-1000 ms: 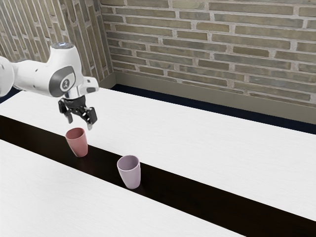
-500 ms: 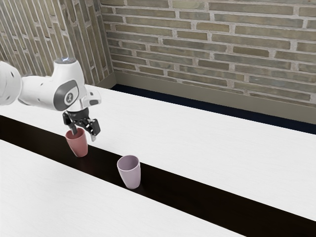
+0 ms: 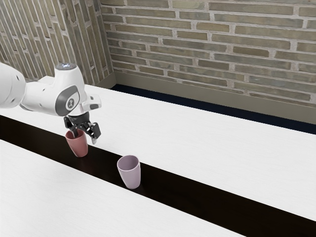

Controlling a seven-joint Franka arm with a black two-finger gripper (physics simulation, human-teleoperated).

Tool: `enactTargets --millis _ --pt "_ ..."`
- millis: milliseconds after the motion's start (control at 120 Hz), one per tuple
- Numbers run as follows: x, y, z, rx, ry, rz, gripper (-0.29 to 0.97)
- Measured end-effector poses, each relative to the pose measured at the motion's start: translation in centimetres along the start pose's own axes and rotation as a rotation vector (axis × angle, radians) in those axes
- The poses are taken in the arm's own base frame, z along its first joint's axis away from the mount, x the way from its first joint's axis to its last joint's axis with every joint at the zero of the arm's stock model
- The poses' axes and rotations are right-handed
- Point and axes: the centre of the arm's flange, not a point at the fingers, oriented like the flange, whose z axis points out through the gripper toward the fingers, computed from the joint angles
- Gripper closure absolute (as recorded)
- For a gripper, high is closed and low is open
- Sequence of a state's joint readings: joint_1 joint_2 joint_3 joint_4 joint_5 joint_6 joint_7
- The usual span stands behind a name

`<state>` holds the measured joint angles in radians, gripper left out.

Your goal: Place the left cup onto the right cup

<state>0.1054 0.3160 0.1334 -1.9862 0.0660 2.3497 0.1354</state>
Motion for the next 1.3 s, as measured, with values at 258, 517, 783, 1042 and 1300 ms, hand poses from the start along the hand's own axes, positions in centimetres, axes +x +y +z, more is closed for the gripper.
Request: enactTargets --millis 258,517,783,1042,1300 --pt "0.0 -0.4 1.1 -0.010 0.001 -0.004 0.09" --pt "0.1 -0.4 1.7 -0.013 0.007 0.003 0.23" --pt "0.1 -0.9 1.7 -0.010 0.012 0.003 0.43" --pt "0.0 -1.2 1.7 -0.009 0.012 0.004 0.62" --pt "0.0 -1.2 1.8 -0.008 0.012 0.008 0.74"
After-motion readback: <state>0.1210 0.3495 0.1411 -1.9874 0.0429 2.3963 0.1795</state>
